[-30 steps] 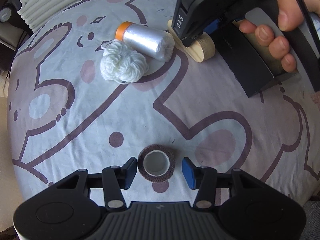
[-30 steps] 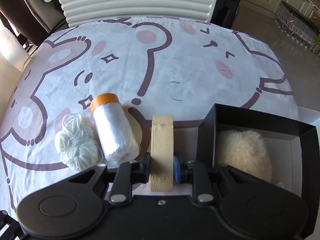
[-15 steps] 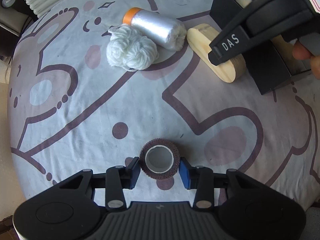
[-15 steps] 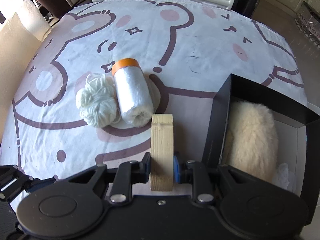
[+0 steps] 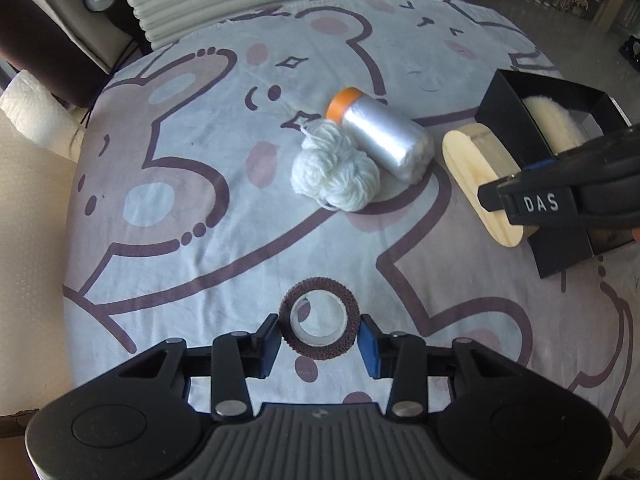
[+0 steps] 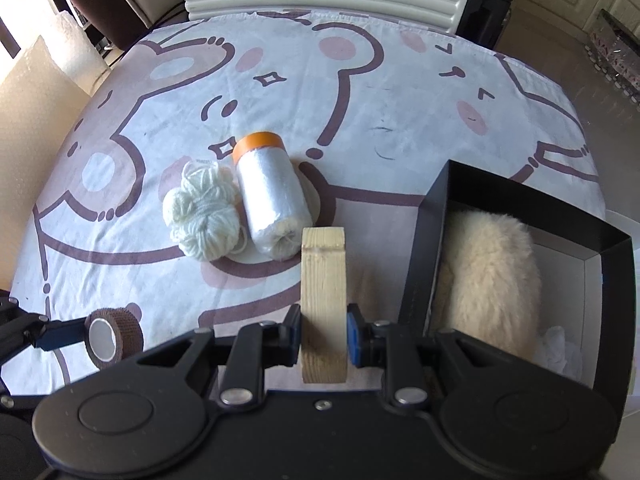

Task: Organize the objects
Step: 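Lift the tape roll with the left tool while the right tool lifts the wooden block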

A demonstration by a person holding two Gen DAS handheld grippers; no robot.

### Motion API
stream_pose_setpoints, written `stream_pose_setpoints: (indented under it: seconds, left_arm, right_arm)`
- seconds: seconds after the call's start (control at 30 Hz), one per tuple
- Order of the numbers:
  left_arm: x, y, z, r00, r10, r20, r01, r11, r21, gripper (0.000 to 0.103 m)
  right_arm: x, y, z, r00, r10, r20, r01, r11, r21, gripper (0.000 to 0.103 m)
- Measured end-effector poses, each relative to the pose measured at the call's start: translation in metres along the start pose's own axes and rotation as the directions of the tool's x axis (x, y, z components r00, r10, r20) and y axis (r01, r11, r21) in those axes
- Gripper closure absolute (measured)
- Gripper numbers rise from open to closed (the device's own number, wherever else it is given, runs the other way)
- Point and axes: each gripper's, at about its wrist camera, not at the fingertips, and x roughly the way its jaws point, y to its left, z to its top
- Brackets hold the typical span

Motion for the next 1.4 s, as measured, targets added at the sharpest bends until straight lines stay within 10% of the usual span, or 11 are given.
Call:
stream_pose_setpoints:
  seconds: [1.4]
  left_arm:
    - [-0.101,-0.029,0.011,0.963,0.05,0.263,-0.009,0.988,-0.156,0.06]
  right_arm:
    - [-0.123,-0.044,-0.048,0.971,-0.053,0.231,0.024,0.992,0.124,0.08]
